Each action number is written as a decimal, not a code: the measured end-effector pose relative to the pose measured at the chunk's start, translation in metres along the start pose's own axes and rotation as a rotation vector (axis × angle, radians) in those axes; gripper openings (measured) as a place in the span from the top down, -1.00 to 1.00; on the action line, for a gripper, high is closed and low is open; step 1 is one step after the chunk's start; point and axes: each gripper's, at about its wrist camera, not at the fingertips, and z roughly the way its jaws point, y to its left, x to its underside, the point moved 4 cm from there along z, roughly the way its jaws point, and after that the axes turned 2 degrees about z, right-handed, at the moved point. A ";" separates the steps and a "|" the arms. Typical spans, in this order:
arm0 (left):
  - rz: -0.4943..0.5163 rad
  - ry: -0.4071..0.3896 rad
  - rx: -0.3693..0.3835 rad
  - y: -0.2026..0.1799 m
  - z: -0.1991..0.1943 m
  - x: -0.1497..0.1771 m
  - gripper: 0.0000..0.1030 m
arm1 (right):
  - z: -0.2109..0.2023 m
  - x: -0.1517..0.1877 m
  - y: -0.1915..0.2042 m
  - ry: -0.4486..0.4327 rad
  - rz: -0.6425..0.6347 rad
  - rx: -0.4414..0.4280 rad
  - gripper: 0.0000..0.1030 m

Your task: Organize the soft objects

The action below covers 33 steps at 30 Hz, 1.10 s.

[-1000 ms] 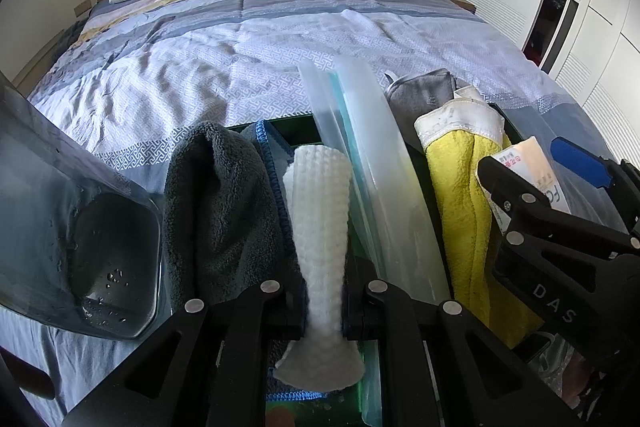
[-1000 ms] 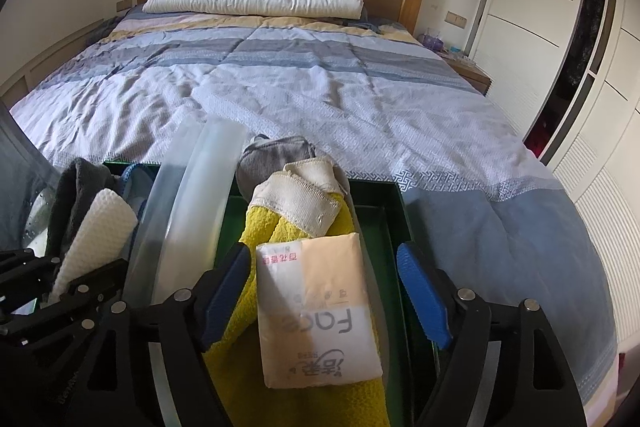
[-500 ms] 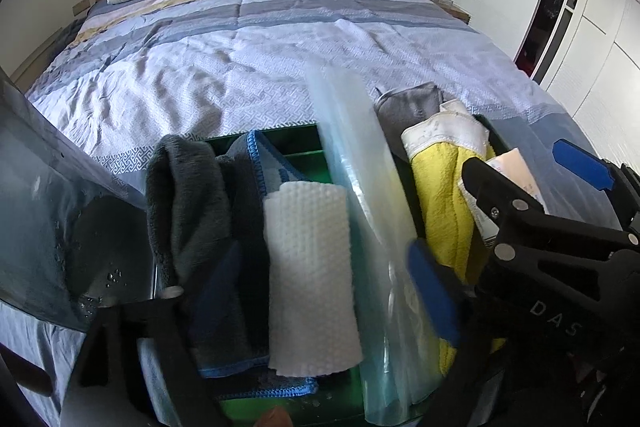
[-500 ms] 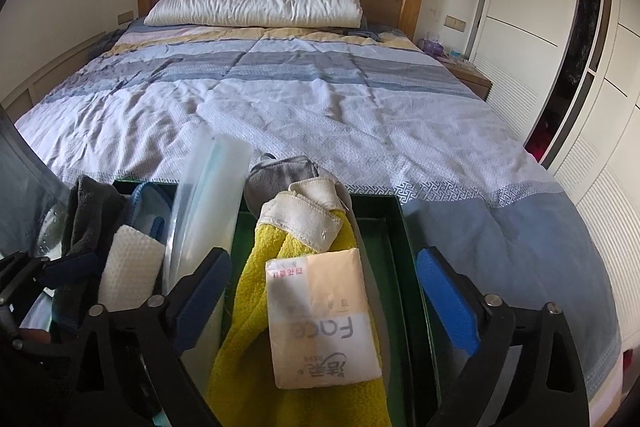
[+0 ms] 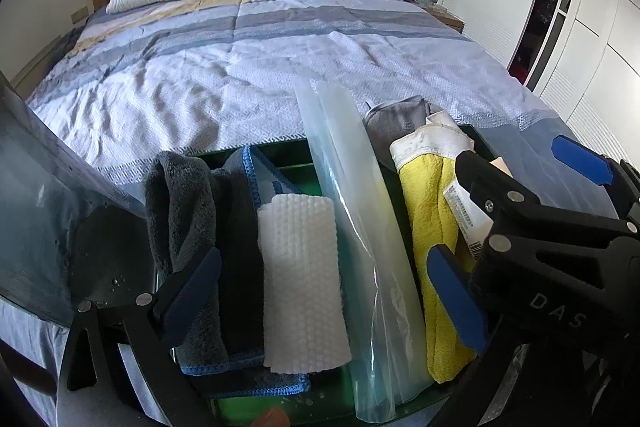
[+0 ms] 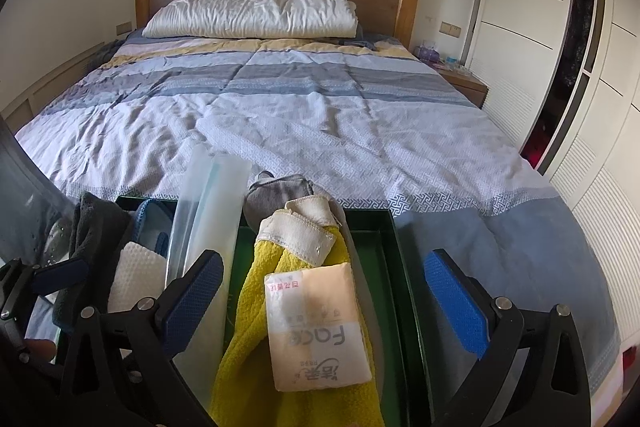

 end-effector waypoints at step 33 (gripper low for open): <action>0.043 -0.088 0.053 -0.020 -0.091 0.020 -0.97 | -0.131 0.001 -0.012 -0.127 0.039 0.068 -0.99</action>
